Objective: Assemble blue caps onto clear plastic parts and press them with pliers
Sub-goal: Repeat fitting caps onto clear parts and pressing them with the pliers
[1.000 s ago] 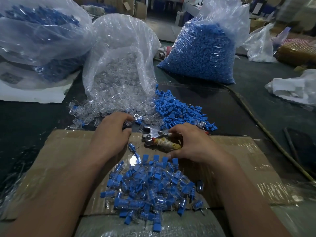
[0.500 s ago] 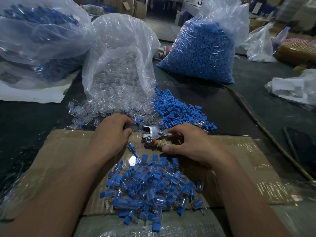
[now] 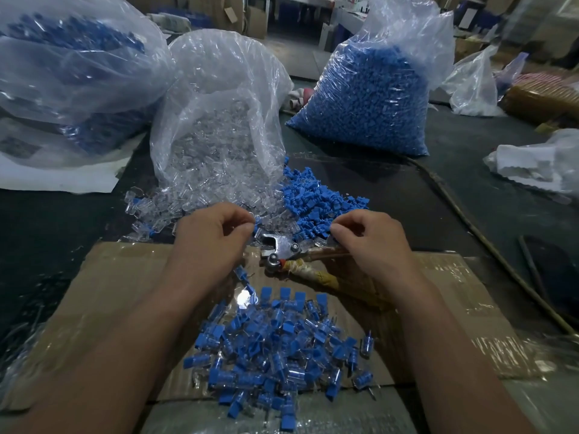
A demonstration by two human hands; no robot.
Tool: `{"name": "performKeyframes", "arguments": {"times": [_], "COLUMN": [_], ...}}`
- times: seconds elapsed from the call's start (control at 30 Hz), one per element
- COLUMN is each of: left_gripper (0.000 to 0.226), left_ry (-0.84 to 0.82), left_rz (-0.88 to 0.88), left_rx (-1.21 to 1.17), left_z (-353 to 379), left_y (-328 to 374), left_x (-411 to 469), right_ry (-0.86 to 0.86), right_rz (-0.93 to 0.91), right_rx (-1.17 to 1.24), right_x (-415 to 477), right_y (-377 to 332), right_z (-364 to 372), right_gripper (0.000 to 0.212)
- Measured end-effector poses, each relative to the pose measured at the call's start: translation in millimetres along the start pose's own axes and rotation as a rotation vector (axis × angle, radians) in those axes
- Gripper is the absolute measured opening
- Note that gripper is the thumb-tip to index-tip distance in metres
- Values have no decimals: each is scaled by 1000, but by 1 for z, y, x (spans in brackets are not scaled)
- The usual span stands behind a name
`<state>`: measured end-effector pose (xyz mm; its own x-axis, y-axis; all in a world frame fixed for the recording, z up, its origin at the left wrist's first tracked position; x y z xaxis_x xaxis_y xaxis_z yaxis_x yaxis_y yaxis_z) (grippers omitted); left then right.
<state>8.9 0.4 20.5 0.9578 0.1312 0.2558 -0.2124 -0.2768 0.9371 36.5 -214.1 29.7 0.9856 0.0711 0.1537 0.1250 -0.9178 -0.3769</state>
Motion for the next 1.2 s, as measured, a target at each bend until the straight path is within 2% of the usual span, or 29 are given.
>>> {"name": "performKeyframes", "arguments": {"times": [0.23,0.47,0.6,0.67,0.8,0.93,1.07,1.2], "left_gripper": [18,27,26,25,25,26,29,29], "left_ry": [-52,-29,-41,-47,-48,-54,-58,-51], "left_rz": [46,-15,-12,-13,-12,-8,-18,-25], "left_rx": [64,-32,-32,-29,-30,-49,-71,-86], "left_z": [3,4,5,5,5,7,9,8], "left_y": [10,7,9,10,12,14,14,13], "left_x": [-2,-5,-6,-7,-7,-8,-9,-9], "right_ry": [46,39,-153,-202,-79,-58,-67,-84], "right_rz": [134,-37,-182,-175,-87,39,4,-2], "right_rx": [10,-76,-241,-299,-251,-267,-248,-241], "right_x": [10,18,18,18,18,18,20,20], "right_y": [17,-2,-13,-11,-6,0,-2,-3], "right_z": [3,13,31,35,30,29,29,29], "right_gripper": [7,26,44,44,47,38,17,20]}}
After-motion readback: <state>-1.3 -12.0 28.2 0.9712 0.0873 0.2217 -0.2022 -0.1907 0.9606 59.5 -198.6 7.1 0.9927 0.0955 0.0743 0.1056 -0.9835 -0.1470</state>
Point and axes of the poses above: each hand's wrist, its own x-axis towards the middle knuckle, its own z-axis out of the palm, y = z × x, the point moved 4 cm from there along x, towards the middle knuckle, and after that the axes turned 14 degrees about -x, right-handed, at the moved point
